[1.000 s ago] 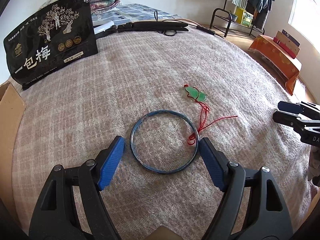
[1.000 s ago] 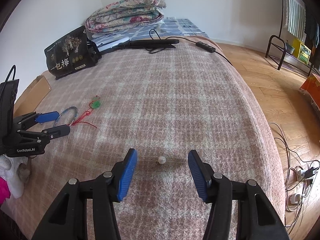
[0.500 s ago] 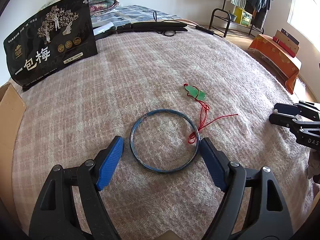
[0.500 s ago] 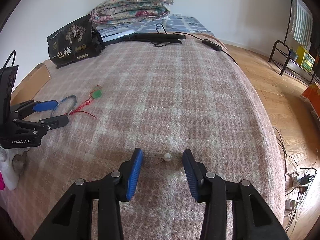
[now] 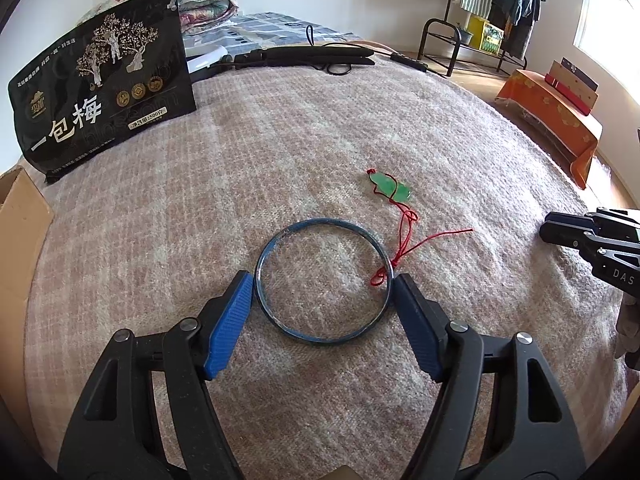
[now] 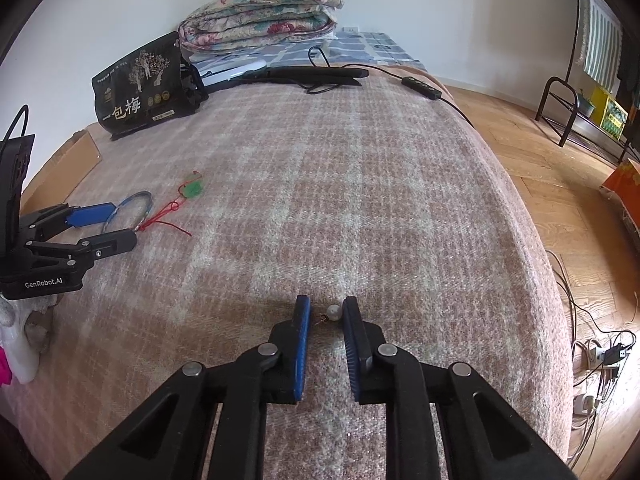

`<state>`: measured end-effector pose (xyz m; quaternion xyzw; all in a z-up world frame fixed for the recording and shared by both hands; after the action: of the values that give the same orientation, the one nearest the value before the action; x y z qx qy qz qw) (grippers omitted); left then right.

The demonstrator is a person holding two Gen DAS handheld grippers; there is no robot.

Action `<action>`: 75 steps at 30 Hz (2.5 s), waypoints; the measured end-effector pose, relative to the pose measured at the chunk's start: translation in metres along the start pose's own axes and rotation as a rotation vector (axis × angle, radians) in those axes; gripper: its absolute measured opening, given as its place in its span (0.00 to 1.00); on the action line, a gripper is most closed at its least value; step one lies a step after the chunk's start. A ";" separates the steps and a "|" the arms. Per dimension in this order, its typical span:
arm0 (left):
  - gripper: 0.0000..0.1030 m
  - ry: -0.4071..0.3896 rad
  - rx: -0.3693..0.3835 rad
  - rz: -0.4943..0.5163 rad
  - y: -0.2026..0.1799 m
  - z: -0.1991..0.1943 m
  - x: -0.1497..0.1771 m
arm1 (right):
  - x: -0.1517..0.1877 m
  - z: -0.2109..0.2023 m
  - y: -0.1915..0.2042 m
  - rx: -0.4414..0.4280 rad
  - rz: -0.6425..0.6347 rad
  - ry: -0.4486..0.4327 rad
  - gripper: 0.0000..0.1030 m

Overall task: Organize jewelry
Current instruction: 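Carry the bangle over the box with the left tool while the right tool carries the bead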

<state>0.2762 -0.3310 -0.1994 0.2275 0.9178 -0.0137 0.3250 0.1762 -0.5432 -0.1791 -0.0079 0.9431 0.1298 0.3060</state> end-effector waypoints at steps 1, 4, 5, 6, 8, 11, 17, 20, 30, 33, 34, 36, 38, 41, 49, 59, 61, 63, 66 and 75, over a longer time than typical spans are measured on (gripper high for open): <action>0.71 -0.001 0.000 0.000 0.000 -0.001 0.000 | 0.000 -0.001 0.000 0.001 0.001 -0.004 0.14; 0.71 -0.004 0.004 -0.005 0.002 -0.002 -0.001 | 0.000 -0.004 0.000 -0.002 0.006 -0.019 0.14; 0.71 -0.005 0.006 -0.008 0.002 -0.003 -0.001 | 0.000 -0.006 0.001 -0.002 0.007 -0.023 0.14; 0.71 -0.007 0.008 -0.011 0.003 -0.004 -0.001 | 0.000 -0.008 0.001 -0.003 0.007 -0.026 0.14; 0.71 -0.012 0.010 -0.018 0.005 -0.007 -0.001 | 0.000 -0.011 0.003 -0.004 0.005 -0.031 0.14; 0.71 -0.020 0.012 -0.023 0.007 -0.012 -0.002 | -0.001 -0.015 0.005 -0.003 0.001 -0.039 0.14; 0.71 -0.039 0.013 -0.037 0.014 -0.025 -0.003 | -0.006 -0.028 0.012 -0.005 -0.009 -0.059 0.14; 0.71 -0.053 0.013 -0.043 0.019 -0.034 -0.004 | -0.009 -0.035 0.018 -0.007 -0.015 -0.071 0.14; 0.71 -0.106 0.006 -0.080 0.046 -0.066 -0.008 | -0.023 -0.047 0.044 -0.020 -0.047 -0.096 0.14; 0.71 -0.116 0.000 -0.098 0.058 -0.075 -0.008 | -0.029 -0.050 0.055 -0.026 -0.058 -0.104 0.14; 0.71 -0.119 -0.004 -0.102 0.062 -0.077 -0.007 | -0.031 -0.051 0.059 -0.028 -0.063 -0.108 0.14; 0.71 -0.126 -0.012 -0.108 0.071 -0.082 -0.006 | -0.036 -0.052 0.067 -0.033 -0.073 -0.112 0.14; 0.71 -0.134 -0.021 -0.116 0.080 -0.088 -0.005 | -0.040 -0.052 0.076 -0.038 -0.083 -0.116 0.14; 0.71 -0.144 -0.035 -0.134 0.097 -0.097 -0.002 | -0.046 -0.052 0.089 -0.048 -0.096 -0.121 0.14; 0.71 -0.160 -0.083 -0.186 0.146 -0.116 0.009 | -0.062 -0.043 0.129 -0.083 -0.139 -0.125 0.14; 0.71 -0.160 -0.140 -0.245 0.206 -0.131 0.027 | -0.085 -0.028 0.183 -0.133 -0.197 -0.129 0.14; 0.71 -0.158 -0.151 -0.254 0.218 -0.133 0.032 | -0.090 -0.024 0.194 -0.144 -0.205 -0.130 0.14; 0.71 -0.156 -0.158 -0.265 0.229 -0.134 0.036 | -0.096 -0.019 0.204 -0.157 -0.209 -0.131 0.14; 0.71 -0.154 -0.172 -0.277 0.243 -0.134 0.043 | -0.105 -0.011 0.222 -0.178 -0.222 -0.131 0.14; 0.71 -0.140 -0.209 -0.304 0.280 -0.134 0.064 | -0.131 0.018 0.278 -0.235 -0.282 -0.125 0.14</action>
<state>0.2729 -0.0309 -0.0981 0.0495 0.9131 0.0170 0.4043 0.2667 -0.2791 -0.0501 -0.1675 0.8902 0.1951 0.3761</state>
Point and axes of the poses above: each gripper's, at about its wrist camera, not at the fingertips, and z roughly the way its jaws point, y to its left, x to its underside, the point moved 4 cm from there along z, roughly the way its jaws point, and after that the axes turned 13 degrees about -x, right-handed, at the moved point
